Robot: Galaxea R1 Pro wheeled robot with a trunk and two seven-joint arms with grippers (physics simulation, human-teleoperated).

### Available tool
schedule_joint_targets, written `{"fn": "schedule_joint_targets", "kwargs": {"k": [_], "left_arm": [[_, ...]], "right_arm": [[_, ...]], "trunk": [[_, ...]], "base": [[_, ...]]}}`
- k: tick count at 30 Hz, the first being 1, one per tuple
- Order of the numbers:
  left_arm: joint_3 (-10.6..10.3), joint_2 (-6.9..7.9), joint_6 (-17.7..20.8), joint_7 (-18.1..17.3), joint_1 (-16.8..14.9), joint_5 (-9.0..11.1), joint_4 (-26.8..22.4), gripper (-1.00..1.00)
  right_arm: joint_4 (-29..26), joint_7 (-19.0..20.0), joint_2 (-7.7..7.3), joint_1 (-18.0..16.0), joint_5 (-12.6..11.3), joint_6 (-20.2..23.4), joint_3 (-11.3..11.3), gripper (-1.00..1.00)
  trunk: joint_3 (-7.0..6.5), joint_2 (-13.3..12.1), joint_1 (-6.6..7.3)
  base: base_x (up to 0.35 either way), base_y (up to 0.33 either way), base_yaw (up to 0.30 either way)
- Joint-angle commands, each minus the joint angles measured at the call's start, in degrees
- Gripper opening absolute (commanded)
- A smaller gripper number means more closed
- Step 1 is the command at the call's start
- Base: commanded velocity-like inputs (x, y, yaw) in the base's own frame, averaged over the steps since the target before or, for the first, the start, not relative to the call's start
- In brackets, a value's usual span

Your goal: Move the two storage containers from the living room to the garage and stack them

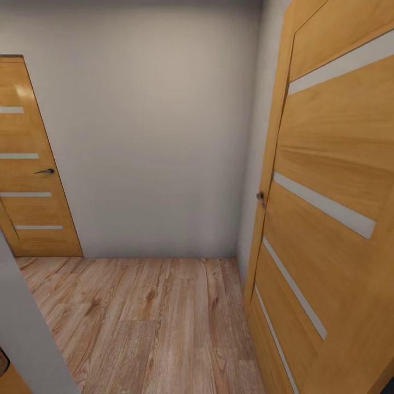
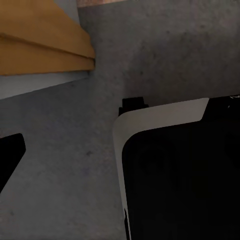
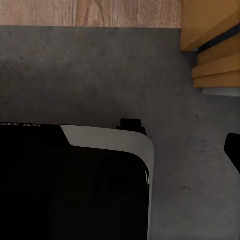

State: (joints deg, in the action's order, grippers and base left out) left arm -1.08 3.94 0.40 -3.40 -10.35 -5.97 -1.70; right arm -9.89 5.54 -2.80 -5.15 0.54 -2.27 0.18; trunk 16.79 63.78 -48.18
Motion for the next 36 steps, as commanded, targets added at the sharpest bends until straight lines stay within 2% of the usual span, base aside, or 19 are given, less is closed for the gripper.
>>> {"fn": "schedule_joint_targets", "kwargs": {"k": [1,13,36], "left_arm": [[-0.06,0.02,0.04,-0.12,-0.02,-0.58,-0.06,1.0],[-0.05,0.02,0.04,-0.12,-0.02,-0.61,-0.06,1.0],[-0.06,0.03,0.04,-0.12,-0.02,-0.6,-0.06,1.0]], "right_arm": [[0.05,0.17,-0.02,-0.04,0.06,-0.19,0.0,1.0],[0.05,0.18,-0.02,-0.04,0.06,-0.19,0.0,1.0],[0.05,0.18,-0.02,-0.04,0.05,-0.19,0.0,1.0]], "trunk": [[0.07,0.04,0.0],[0.07,0.04,0.0],[0.07,0.04,0.0]], "base": [[0.004,0.006,0.0],[0.157,0.001,0.0],[0.085,0.0,0.0]]}}
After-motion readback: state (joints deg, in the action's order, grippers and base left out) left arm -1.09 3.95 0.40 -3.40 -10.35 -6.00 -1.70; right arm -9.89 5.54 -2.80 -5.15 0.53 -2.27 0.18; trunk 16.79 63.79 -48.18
